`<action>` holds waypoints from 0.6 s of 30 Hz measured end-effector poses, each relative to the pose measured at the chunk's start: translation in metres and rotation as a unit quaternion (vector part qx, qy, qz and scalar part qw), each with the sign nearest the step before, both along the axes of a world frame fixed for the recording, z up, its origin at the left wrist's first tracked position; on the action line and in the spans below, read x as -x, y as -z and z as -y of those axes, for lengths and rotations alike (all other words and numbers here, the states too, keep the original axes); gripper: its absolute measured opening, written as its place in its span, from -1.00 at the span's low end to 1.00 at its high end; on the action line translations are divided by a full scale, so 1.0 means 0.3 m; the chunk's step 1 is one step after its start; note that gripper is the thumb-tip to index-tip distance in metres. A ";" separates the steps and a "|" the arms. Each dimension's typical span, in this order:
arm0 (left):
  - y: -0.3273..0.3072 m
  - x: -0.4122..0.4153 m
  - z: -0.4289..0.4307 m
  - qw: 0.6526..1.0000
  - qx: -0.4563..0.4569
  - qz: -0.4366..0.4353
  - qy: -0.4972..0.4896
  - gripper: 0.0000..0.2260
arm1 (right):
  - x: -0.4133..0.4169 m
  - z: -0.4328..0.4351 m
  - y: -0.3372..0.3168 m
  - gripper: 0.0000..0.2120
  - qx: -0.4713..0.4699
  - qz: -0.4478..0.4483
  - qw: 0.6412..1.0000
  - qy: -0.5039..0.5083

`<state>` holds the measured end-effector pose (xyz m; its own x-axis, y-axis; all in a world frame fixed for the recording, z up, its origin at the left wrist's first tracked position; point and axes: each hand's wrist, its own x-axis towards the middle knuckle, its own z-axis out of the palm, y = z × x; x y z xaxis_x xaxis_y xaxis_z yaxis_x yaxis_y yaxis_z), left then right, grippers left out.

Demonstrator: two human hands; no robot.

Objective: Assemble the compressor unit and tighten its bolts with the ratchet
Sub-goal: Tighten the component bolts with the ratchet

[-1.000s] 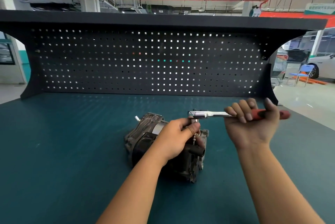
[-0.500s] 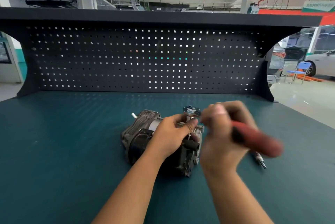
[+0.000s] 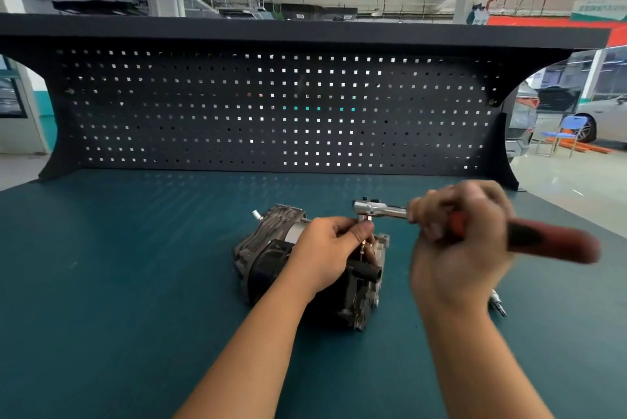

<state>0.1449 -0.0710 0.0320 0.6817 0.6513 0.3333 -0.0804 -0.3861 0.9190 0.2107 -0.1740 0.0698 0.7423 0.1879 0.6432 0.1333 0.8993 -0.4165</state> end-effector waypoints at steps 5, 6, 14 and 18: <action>0.000 0.012 0.000 1.000 -0.007 -0.017 -0.013 -0.73 | -0.222 -0.039 -0.026 -0.76 0.027 -0.083 0.964 -0.252; -0.002 0.013 0.000 1.000 -0.009 -0.021 -0.017 -0.73 | -0.243 -0.060 -0.021 -0.75 0.021 -0.113 0.948 -0.298; 0.006 0.004 -0.007 1.000 -0.005 -0.024 -0.002 -0.73 | -0.258 -0.123 0.058 -0.83 -0.063 -0.310 0.887 -0.338; 0.006 0.004 -0.002 0.999 -0.017 -0.034 0.009 -0.82 | -0.181 -0.037 0.018 -0.82 -0.047 -0.236 0.949 -0.203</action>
